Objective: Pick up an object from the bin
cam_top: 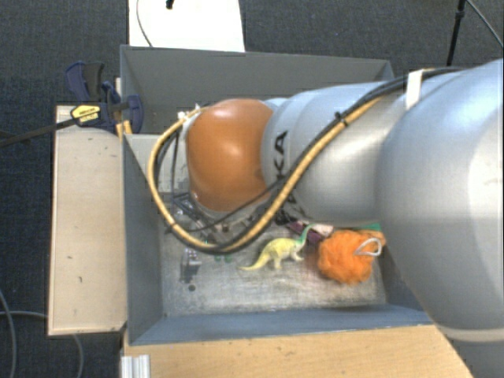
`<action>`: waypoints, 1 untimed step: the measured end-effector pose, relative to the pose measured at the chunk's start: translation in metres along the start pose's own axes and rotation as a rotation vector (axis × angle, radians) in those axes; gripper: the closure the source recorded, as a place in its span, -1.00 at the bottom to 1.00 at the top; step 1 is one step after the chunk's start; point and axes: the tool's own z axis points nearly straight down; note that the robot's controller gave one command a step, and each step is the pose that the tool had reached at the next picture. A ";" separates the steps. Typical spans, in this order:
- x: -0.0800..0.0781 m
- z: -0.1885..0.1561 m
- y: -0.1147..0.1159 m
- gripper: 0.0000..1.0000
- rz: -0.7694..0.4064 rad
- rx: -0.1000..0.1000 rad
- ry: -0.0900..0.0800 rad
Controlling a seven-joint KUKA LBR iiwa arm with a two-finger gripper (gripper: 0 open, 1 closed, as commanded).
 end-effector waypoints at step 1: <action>-0.042 0.008 -0.016 -1.00 -0.150 -0.002 -0.001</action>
Offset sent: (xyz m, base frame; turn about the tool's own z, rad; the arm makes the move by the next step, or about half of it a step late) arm -0.0077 -0.0407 -0.0001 -0.0940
